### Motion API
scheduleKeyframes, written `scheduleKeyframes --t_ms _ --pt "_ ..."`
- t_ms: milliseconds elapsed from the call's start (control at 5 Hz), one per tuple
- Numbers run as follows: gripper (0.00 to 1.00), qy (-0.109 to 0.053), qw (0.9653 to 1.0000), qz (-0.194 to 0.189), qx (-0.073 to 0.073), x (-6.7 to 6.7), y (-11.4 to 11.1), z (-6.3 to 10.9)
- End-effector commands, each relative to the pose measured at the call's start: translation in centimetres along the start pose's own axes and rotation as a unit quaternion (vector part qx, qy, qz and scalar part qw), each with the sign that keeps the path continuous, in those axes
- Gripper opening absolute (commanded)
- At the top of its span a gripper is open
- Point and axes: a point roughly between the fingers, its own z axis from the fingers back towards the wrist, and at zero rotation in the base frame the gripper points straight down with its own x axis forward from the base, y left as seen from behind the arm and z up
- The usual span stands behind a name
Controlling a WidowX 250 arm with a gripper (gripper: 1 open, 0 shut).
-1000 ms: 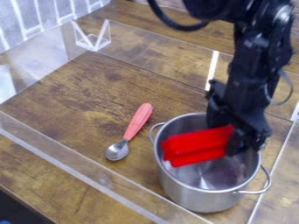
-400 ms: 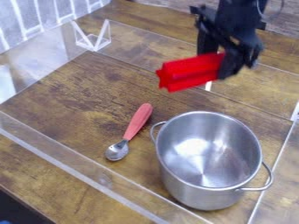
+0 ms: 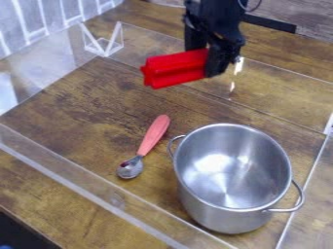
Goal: Remove the red object from the silver pot and put it on the table
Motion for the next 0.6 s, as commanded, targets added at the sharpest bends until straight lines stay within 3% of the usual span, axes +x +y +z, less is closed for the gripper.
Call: scheduleKeyframes --t_ms 0,400 --pt "0.0 -0.051 0.9985 -0.017 0.009 2.0 0.4 2.7" --pt "0.0 -0.068 0.9958 -0.062 -0.004 4.7 -1.2 1.0"
